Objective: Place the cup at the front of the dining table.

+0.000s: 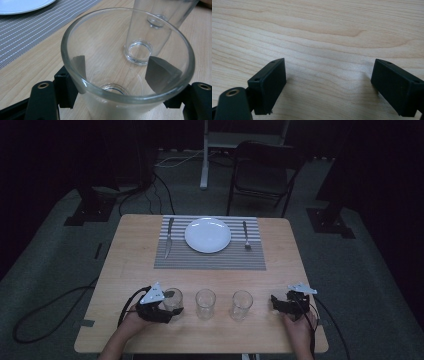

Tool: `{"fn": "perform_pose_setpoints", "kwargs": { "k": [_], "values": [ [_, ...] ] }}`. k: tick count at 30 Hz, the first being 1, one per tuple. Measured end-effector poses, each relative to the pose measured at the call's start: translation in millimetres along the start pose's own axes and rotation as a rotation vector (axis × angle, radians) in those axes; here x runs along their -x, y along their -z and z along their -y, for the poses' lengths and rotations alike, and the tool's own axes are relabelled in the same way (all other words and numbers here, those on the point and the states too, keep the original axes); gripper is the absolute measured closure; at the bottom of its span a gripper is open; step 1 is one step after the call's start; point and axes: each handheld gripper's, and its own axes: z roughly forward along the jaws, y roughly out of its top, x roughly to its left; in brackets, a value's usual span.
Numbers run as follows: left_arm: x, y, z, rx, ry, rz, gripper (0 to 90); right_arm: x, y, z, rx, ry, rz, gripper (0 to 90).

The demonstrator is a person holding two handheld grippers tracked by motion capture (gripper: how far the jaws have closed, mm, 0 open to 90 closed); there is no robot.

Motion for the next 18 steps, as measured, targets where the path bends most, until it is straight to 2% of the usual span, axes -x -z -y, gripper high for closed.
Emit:
{"fn": "perform_pose_setpoints", "kwargs": {
  "k": [5,8,15,18],
  "values": [
    [2.4,-0.9,-0.8,0.001,-0.018,-0.025,30.2,0.0,0.0,0.0,0.0,0.0,0.0,12.4],
    [2.4,-1.1,-1.4,0.003,-0.007,-0.031,30.3,0.0,0.0,0.0,0.0,0.0,0.0,12.4],
    [1.4,-1.4,-5.0,0.001,-0.014,-0.063,30.2,0.0,0.1,0.0,-0.001,0.0,0.0,12.4],
    [-2.5,-1.0,-7.4,0.017,0.007,-0.087,30.2,0.1,0.1,0.0,-0.001,0.001,0.0,12.4]
  ]
}}
